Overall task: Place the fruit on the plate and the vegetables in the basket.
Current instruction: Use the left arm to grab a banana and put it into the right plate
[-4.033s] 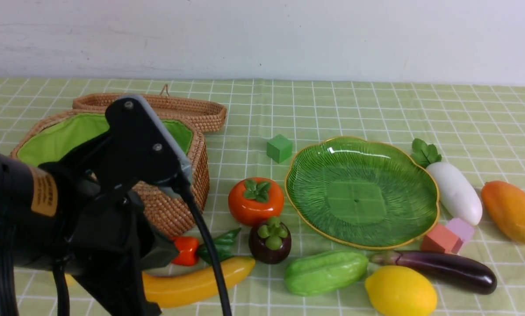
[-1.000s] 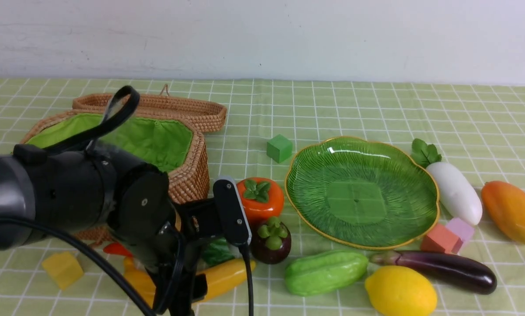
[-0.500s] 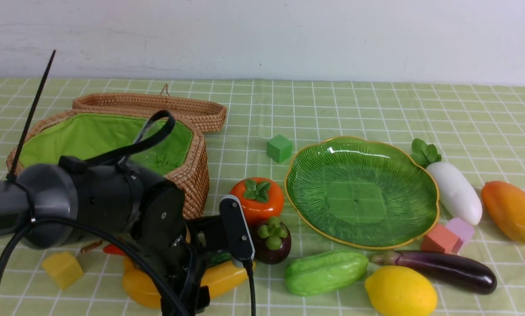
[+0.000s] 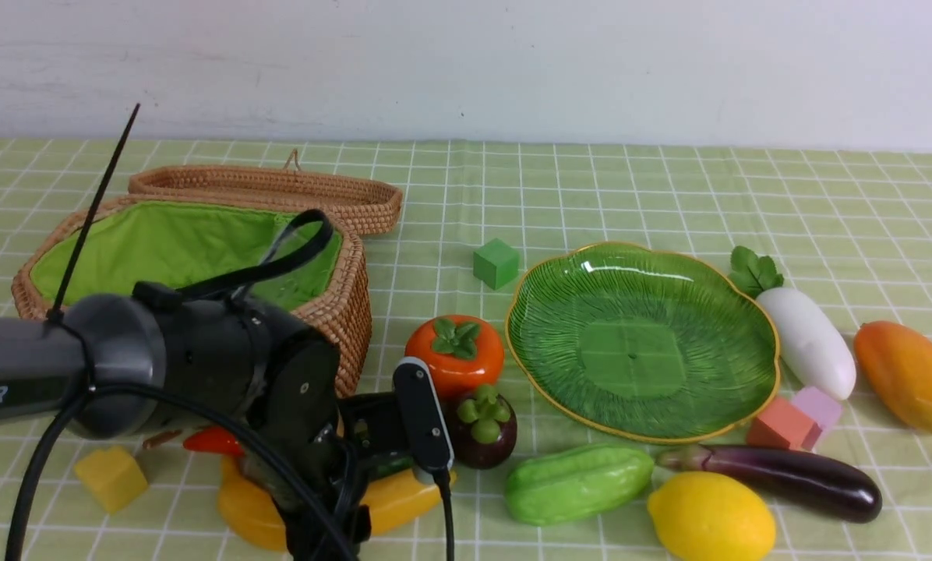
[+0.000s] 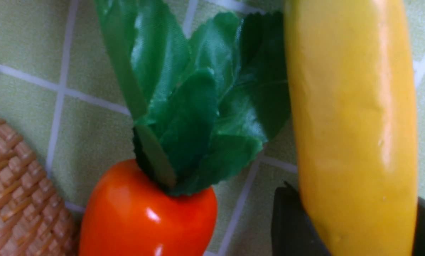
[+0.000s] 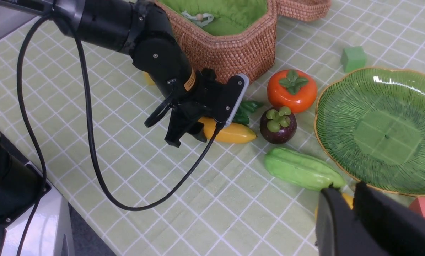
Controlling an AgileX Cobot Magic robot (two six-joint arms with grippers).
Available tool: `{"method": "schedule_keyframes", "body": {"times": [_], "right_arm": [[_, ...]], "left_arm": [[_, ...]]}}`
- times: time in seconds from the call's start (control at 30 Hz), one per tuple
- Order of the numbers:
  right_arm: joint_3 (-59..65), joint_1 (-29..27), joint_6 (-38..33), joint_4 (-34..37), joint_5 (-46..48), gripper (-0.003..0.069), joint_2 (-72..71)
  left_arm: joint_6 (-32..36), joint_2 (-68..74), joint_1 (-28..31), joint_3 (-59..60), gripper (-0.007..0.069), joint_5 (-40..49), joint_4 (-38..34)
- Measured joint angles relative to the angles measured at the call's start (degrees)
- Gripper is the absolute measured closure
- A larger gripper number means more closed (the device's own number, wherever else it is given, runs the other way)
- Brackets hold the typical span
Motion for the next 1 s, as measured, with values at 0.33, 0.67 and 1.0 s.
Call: {"method": "schedule_keyframes", "body": {"times": [0.33, 0.67, 1.0], "right_arm": [[0.0, 0.0, 0.07, 0.13, 0.0, 0.0573, 0.0], [0.0, 0.0, 2.8, -1.61, 0.0, 0.0573, 0.0], [0.0, 0.0, 10.66, -15.36, 0.19, 0.057, -0.11]], "left_arm": [[0.0, -4.75, 0.0, 0.0, 0.0309, 4.55, -2.38], [0.0, -14.68, 0.0, 0.0, 0.0309, 8.22, -13.48], [0.43, -16.99, -7.05, -6.48, 0.0309, -0.04, -18.39]]}}
